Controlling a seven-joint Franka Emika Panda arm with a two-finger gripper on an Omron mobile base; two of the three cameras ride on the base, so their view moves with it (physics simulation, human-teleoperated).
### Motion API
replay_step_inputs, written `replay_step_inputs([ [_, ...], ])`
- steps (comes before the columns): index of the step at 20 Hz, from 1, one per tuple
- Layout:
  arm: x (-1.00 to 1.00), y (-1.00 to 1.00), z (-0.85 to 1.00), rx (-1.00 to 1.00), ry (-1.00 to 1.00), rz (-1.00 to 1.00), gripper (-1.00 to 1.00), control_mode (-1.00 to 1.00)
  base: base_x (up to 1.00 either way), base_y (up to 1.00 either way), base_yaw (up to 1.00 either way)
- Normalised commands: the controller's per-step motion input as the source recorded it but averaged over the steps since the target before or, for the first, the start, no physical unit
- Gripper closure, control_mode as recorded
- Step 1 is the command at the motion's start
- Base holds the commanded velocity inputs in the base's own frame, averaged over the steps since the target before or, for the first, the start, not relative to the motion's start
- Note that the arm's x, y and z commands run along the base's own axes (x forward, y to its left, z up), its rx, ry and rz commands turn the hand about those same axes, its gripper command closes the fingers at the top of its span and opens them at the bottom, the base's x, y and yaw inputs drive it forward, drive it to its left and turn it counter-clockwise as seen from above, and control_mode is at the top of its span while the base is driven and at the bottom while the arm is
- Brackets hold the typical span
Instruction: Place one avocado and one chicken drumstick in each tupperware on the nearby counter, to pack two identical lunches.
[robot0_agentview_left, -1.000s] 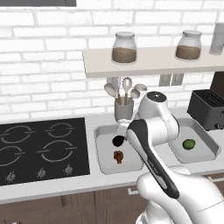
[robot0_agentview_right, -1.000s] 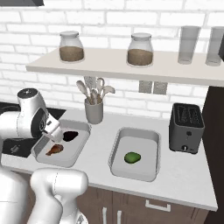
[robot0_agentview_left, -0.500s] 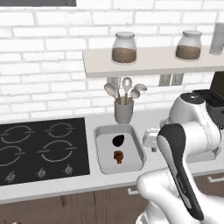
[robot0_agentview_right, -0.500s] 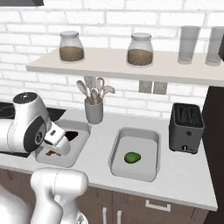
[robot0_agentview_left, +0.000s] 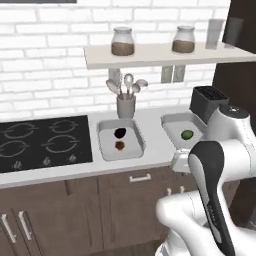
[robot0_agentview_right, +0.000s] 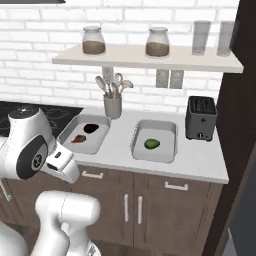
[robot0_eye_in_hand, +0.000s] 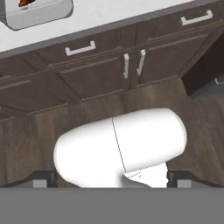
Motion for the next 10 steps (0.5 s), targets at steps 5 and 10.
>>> replay_step_inputs([
  [5, 0.0, 0.0, 0.0, 0.0, 0.0, 0.0, -1.0, 1.0, -0.5, -0.02, -0.54],
  [10, 0.0, 0.0, 0.0, 0.0, 0.0, 0.0, -1.0, 1.0, -0.18, -0.17, -0.87],
])
